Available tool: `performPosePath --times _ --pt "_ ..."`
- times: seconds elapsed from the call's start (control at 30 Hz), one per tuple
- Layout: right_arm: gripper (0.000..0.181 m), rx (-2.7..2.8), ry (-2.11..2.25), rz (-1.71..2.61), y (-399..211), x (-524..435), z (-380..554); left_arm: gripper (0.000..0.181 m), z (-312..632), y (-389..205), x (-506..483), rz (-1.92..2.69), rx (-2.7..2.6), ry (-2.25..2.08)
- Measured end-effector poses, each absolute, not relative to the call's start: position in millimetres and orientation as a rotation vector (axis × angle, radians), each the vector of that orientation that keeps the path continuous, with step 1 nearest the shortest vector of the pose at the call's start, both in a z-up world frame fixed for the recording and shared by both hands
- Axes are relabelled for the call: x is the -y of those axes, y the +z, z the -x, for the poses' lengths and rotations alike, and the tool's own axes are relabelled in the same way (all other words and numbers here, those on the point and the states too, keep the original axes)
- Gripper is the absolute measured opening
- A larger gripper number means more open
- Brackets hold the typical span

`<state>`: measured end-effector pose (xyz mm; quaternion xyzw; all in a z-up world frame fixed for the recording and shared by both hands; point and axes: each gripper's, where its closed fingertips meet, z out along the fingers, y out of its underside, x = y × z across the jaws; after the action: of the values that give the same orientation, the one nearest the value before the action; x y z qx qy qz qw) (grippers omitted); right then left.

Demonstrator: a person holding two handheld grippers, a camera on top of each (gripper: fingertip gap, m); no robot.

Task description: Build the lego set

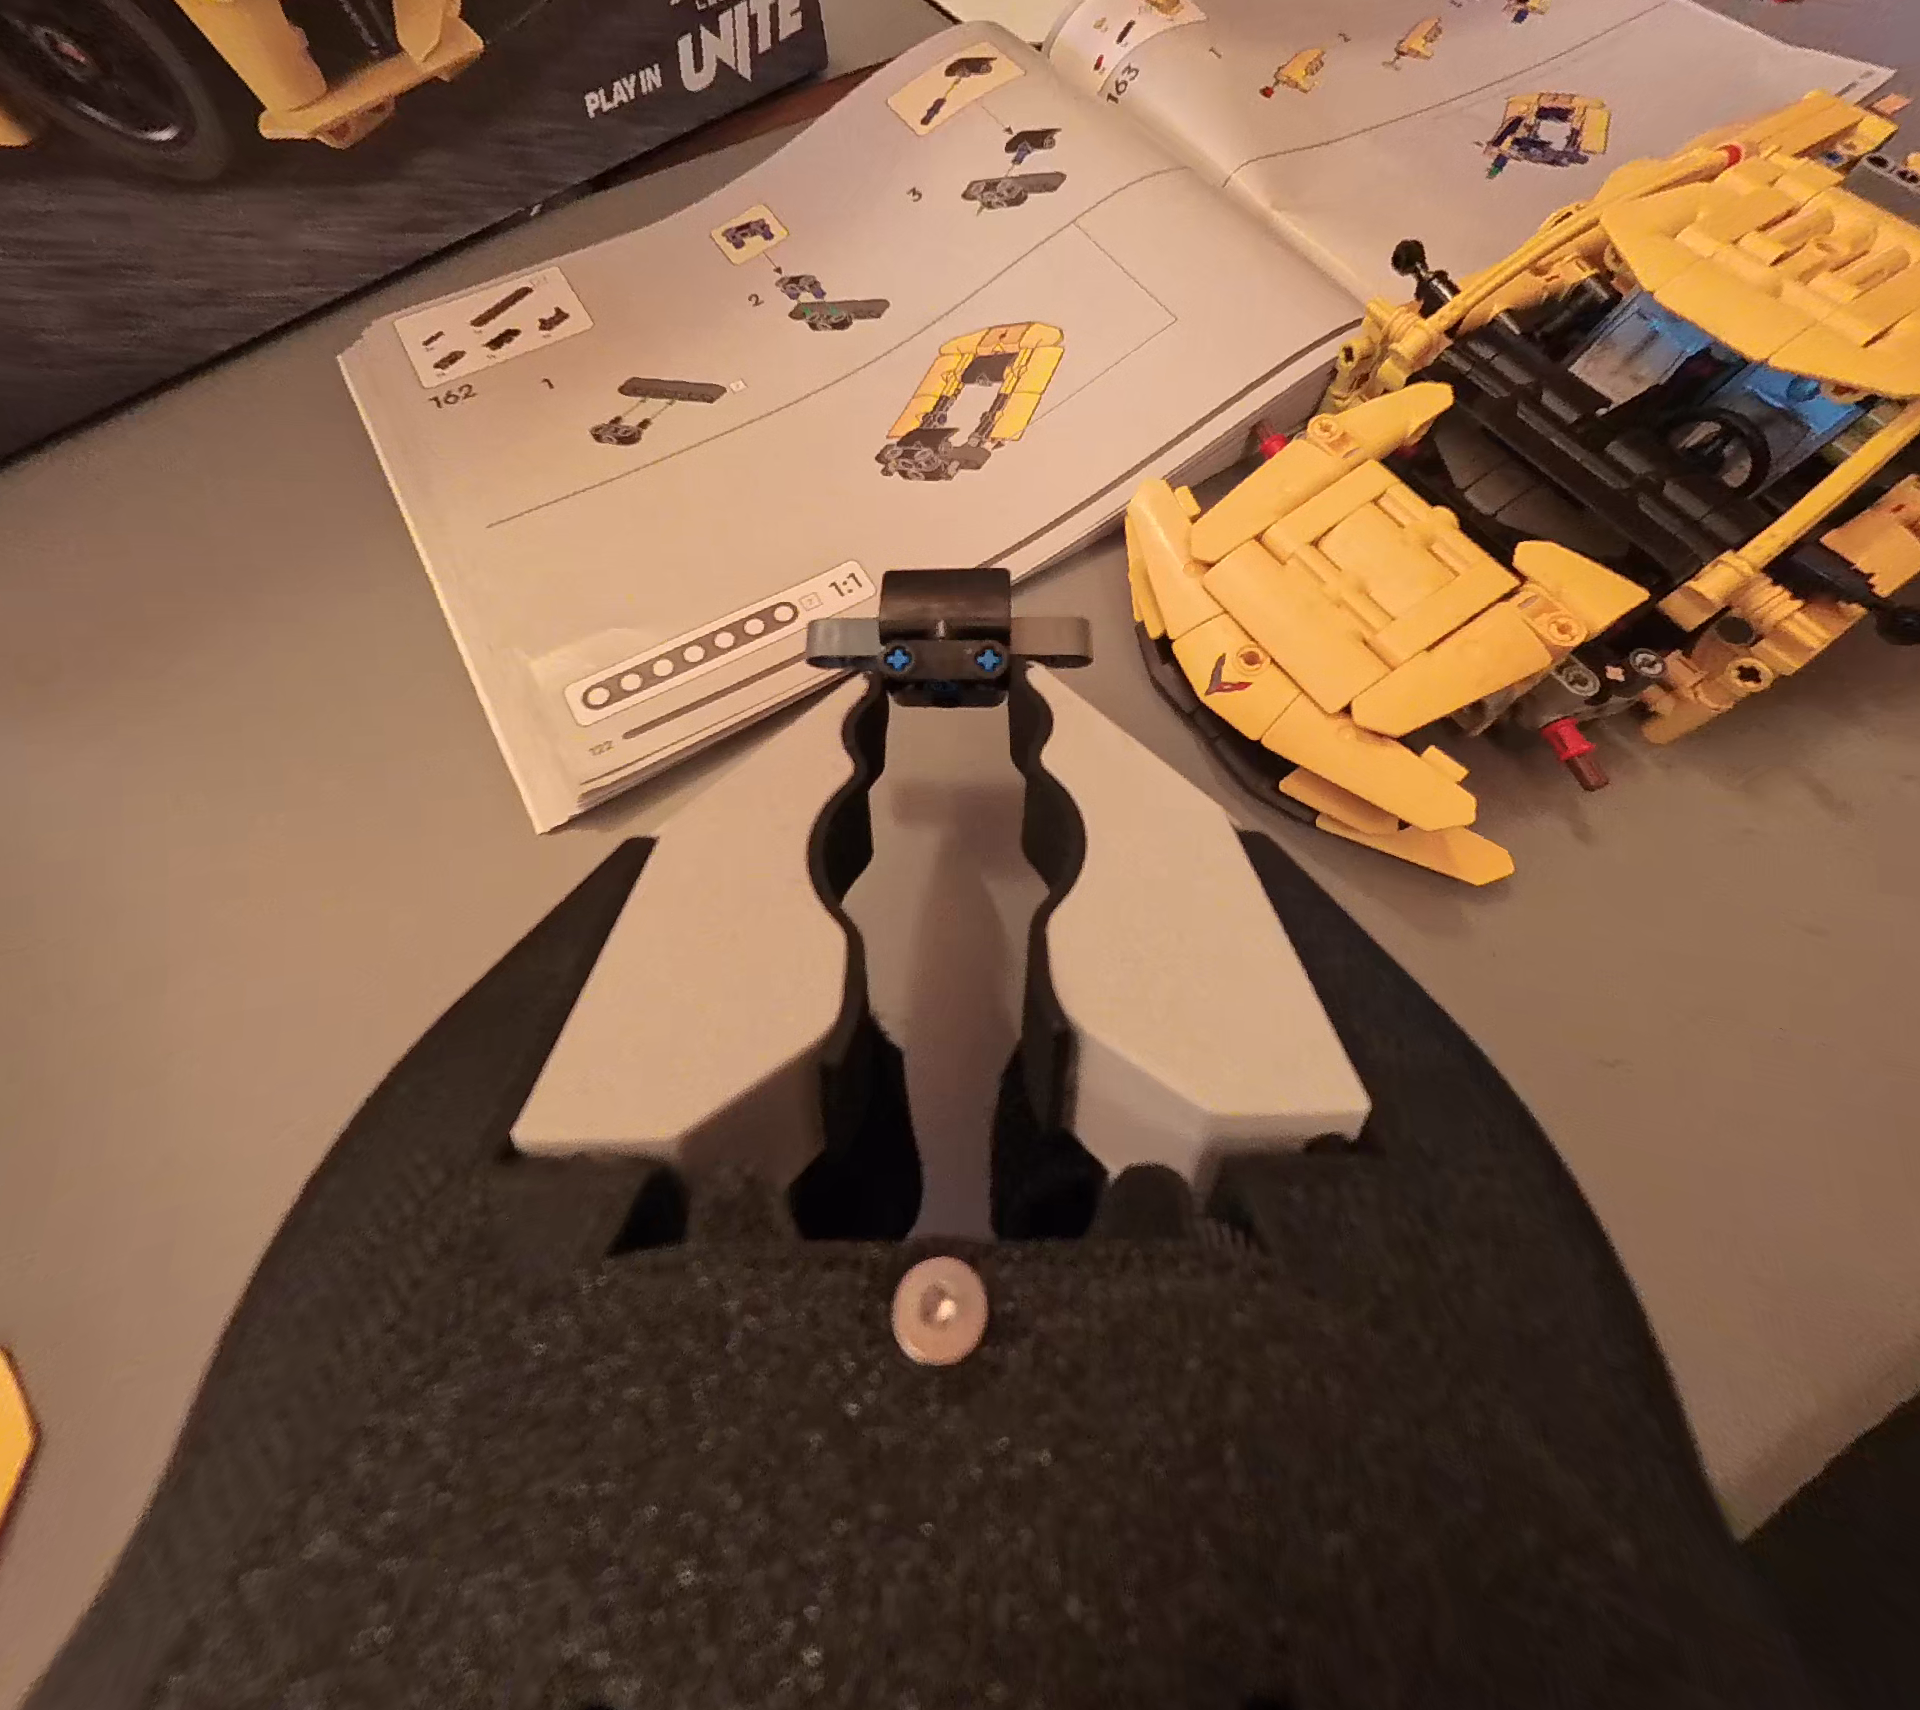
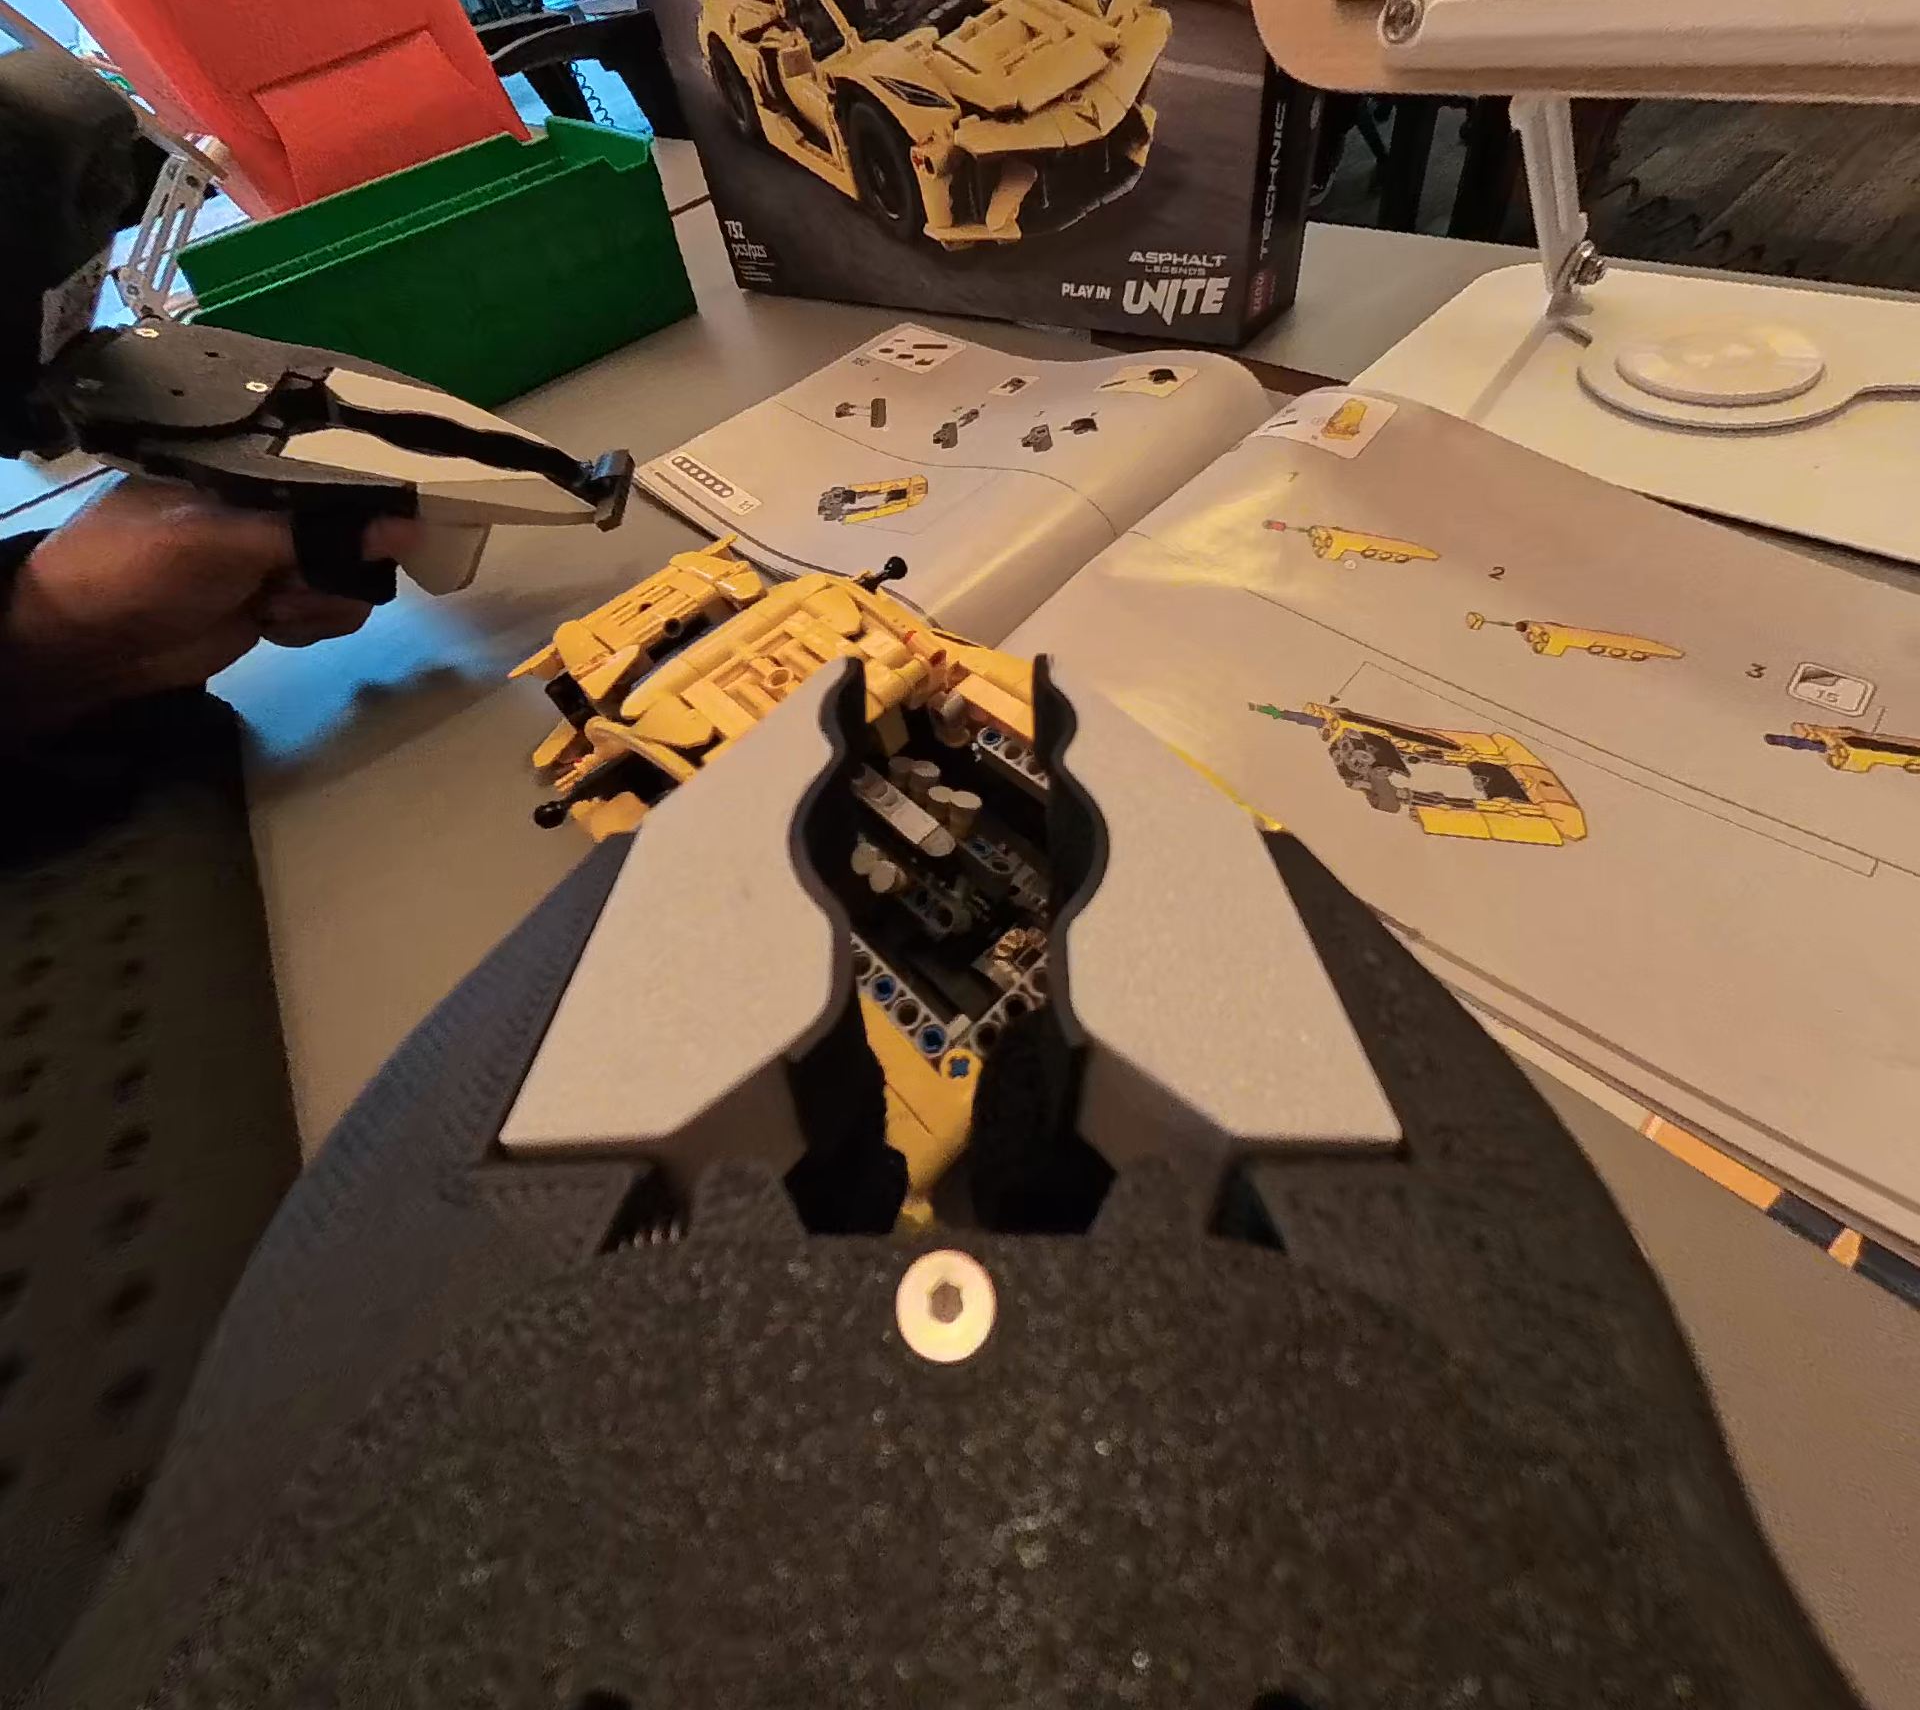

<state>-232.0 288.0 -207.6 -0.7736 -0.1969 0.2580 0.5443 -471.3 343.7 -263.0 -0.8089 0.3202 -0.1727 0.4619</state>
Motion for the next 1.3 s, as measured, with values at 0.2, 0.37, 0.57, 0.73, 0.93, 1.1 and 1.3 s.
performPosePath --times 0.2,0.37,0.57,0.73,0.93,1.1,1.3 --pt "0.03 0.474 0.587 1.817 -201 -286 230 0.023 471 -260 -343 1.984 -0.767 -0.461" --pt "0.03 0.469 0.598 1.82 -201 -285 230 0.023 471 -260 -343 1.978 -0.773 -0.448" --pt "0.03 0.483 0.591 1.811 -198 -282 232 0.023 469 -260 -342 1.97 -0.784 -0.446" --pt "0.03 0.493 0.565 1.805 -197 -281 232 0.023 469 -260 -342 1.97 -0.789 -0.439" --pt "0.03 0.491 0.564 1.809 -198 -281 231 0.023 468 -260 -341 1.968 -0.79 -0.443" --pt "0.03 0.498 0.557 1.817 -200 -281 232 0.023 468 -260 -341 1.967 -0.794 -0.444" --pt "0.03 0.495 0.561 1.831 -203 -282 232 0.023 467 -259 -341 1.969 -0.779 -0.477"
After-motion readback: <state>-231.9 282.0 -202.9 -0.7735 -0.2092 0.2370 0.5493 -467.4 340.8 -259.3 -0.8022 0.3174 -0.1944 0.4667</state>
